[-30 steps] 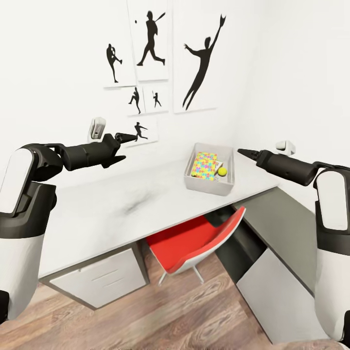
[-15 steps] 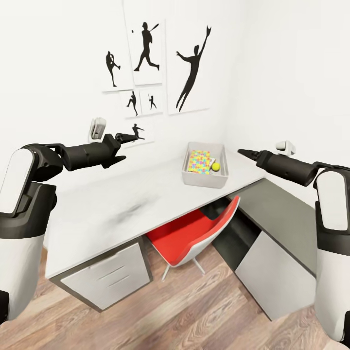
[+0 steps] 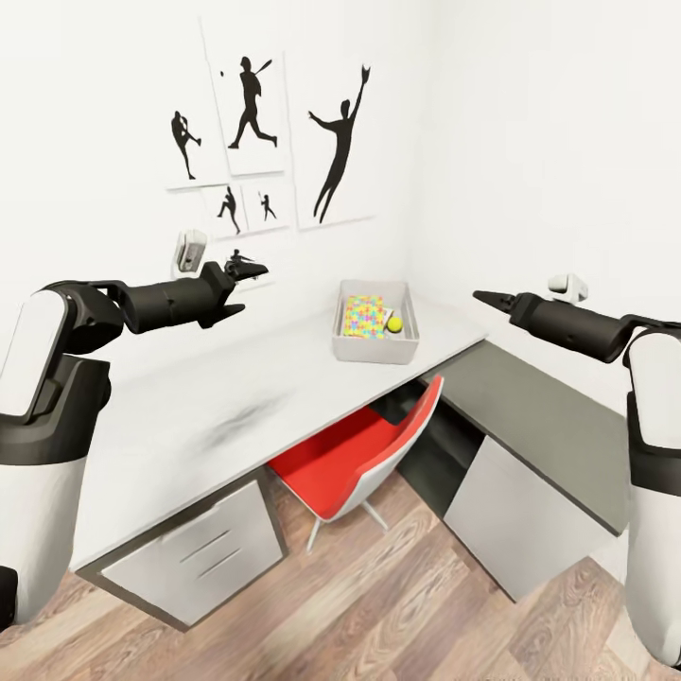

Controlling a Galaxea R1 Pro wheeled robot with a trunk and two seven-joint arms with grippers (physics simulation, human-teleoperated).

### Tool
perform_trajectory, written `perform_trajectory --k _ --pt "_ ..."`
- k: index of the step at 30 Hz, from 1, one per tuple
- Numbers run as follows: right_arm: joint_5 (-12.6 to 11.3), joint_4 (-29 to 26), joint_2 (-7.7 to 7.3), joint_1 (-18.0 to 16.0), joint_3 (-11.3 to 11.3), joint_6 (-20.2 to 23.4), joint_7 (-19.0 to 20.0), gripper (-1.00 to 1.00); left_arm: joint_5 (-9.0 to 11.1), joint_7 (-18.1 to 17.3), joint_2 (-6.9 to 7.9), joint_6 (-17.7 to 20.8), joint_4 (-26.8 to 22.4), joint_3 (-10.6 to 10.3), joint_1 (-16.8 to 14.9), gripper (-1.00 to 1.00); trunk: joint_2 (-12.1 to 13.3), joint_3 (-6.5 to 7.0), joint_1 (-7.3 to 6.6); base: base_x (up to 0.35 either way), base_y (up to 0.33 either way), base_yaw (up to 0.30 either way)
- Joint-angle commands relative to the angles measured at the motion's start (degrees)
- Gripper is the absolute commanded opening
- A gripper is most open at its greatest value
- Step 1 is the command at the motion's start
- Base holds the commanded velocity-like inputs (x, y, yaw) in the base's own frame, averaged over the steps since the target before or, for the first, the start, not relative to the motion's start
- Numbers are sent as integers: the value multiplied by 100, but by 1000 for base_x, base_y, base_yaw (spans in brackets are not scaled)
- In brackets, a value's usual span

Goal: Put all the toys in the child's room - the three board games (two on the bed and one on the table), the two jigsaw puzzles on the table, and the tennis ball on the table - inside the toy box on the table in the child's room.

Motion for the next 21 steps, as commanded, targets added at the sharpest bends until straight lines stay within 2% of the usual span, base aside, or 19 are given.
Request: perform_trajectory --k 1,6,13,15,17,18,21 --pt "53 1 0 -8 -6 26 59 100 57 58 5 -8 -5 -3 -6 100 -11 -4 4 -8 34 -220" --pt "36 -13 -209 162 -16 26 61 100 48 59 0 -9 0 -20 5 100 -11 31 4 -5 19 -220" --pt "40 -39 -278 322 -24 26 58 100 37 59 -8 -9 7 -31 10 100 -11 80 4 -2 7 -221" --pt "35 -59 -326 465 -45 26 60 100 27 59 -30 -9 10 -39 12 100 -11 94 4 -1 2 -221" --pt "29 -64 -384 575 -116 26 62 100 24 59 -36 -9 11 -41 13 100 -11 107 4 0 1 -221" --pt "8 -65 -500 711 -291 26 67 100 22 59 -42 -9 13 -45 26 100 -11 114 4 0 1 -221" --pt "-4 -67 -574 796 -395 26 69 100 21 59 -47 -12 16 -48 57 100 -11 135 4 0 0 -221"
